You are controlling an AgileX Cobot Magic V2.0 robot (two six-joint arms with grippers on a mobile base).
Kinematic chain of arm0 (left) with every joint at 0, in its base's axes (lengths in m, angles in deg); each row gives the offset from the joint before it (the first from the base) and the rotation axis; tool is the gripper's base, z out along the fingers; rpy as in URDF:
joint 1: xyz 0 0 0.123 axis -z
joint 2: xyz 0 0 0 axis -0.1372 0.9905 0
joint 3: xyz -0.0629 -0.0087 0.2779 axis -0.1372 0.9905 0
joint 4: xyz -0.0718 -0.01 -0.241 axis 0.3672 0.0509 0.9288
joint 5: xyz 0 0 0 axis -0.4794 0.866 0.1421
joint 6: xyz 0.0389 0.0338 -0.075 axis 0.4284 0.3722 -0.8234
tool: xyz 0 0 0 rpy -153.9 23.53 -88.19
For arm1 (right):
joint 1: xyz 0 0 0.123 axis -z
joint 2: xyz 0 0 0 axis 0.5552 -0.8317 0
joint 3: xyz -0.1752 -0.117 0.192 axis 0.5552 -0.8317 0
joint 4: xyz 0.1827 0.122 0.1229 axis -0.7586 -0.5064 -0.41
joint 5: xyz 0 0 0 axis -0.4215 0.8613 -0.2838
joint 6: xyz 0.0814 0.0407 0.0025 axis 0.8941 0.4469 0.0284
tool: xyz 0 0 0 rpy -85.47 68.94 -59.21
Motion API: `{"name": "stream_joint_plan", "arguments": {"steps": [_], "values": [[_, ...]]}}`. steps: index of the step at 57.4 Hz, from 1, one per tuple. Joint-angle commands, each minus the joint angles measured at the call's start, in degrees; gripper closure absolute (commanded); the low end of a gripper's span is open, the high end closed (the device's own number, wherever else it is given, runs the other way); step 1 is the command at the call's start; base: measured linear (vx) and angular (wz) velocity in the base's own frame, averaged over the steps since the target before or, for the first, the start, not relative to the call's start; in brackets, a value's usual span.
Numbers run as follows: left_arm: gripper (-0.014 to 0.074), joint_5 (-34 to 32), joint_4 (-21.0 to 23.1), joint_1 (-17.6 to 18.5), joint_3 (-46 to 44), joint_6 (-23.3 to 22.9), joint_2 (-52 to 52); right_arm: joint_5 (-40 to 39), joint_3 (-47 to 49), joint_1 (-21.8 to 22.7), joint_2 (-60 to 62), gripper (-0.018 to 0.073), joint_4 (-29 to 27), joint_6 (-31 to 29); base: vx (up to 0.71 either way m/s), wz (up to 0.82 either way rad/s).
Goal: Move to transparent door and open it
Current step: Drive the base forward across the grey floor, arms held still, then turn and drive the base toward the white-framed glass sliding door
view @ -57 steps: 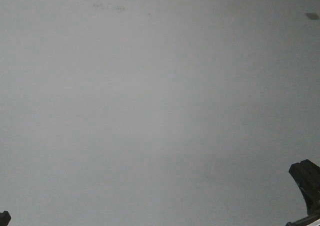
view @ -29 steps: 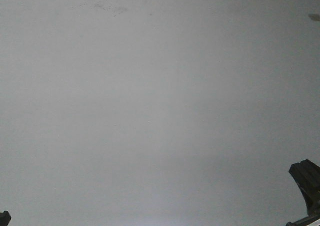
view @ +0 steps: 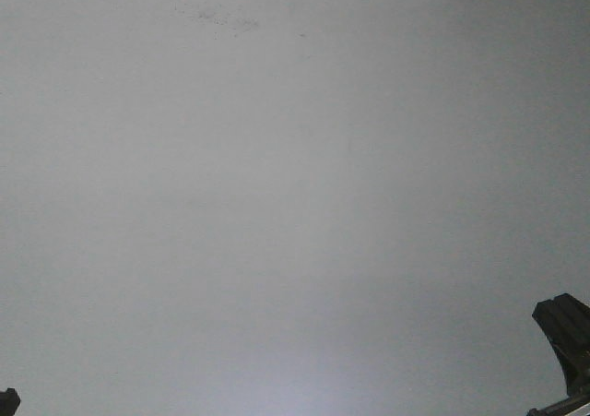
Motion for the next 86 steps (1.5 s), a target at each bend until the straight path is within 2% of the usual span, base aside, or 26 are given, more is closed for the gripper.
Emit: {"name": "stream_joint_plan", "arguments": {"steps": [1,42,86], "values": [[0.06,-5.05,0.22,0.12,0.45,-0.11,-0.81,-4.75,-0.23,-0.06,0.89,0.0564,0.16,-0.33,0.23,-0.03],[0.06,-5.05,0.22,0.12,0.45,-0.11,-0.81,-4.75,-0.23,-0.06,0.89,0.0564,0.16,-0.33,0.36,0.07],[0.06,-5.05,0.22,0.12,0.45,-0.11,-0.81,-4.75,-0.23,-0.06,0.89,0.0564,0.16,-0.33,0.45,0.21]]}}
